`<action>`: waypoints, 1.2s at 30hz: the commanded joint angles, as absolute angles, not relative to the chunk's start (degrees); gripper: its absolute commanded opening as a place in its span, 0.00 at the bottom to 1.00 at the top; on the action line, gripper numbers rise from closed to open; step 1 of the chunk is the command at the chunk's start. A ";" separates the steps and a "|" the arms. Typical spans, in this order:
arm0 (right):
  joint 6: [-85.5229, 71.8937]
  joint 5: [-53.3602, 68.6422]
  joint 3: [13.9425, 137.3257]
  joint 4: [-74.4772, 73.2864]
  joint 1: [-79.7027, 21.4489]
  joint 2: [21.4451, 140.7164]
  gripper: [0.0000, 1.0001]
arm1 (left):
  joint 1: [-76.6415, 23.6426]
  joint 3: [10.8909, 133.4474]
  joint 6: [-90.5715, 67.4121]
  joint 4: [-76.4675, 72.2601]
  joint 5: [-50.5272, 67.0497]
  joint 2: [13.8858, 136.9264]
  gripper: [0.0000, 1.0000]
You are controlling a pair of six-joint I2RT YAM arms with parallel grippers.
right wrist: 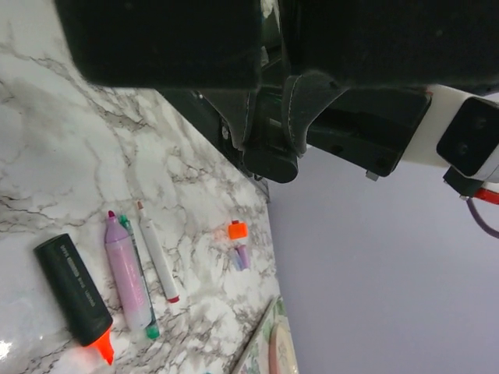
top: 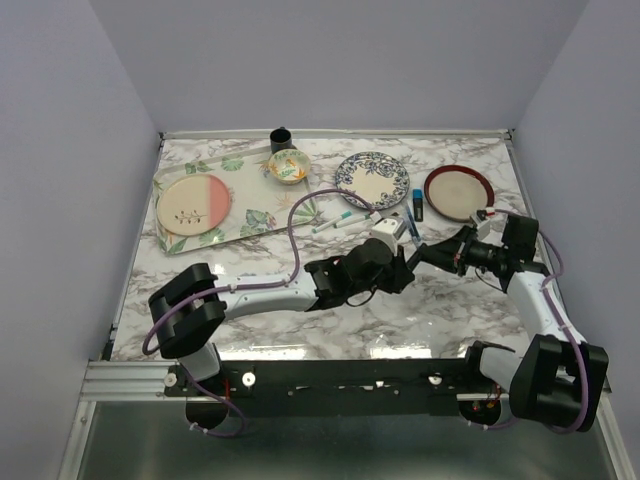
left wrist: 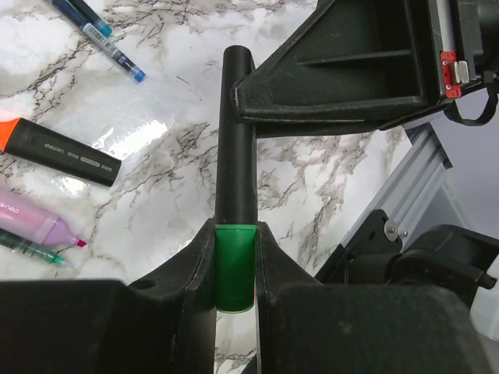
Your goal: Open the pen caps
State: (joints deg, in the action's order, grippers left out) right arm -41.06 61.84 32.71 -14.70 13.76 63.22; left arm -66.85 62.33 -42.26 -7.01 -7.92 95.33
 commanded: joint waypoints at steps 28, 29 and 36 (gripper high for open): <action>-25.93 58.62 36.21 -3.60 21.18 71.54 0.01 | -58.54 36.04 -51.41 27.24 -31.80 72.33 0.08; -25.49 58.80 36.30 -3.86 21.01 71.89 0.01 | -58.54 36.04 -51.76 28.73 -32.43 72.33 0.09; -25.22 59.06 36.74 -4.31 20.39 72.77 0.01 | -58.45 35.95 -55.81 34.89 -37.96 72.51 0.25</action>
State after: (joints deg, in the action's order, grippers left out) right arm -26.85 56.71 35.20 -5.21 20.80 72.34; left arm -58.61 36.23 -51.35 28.99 -30.33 73.43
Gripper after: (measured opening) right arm 0.087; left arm 0.250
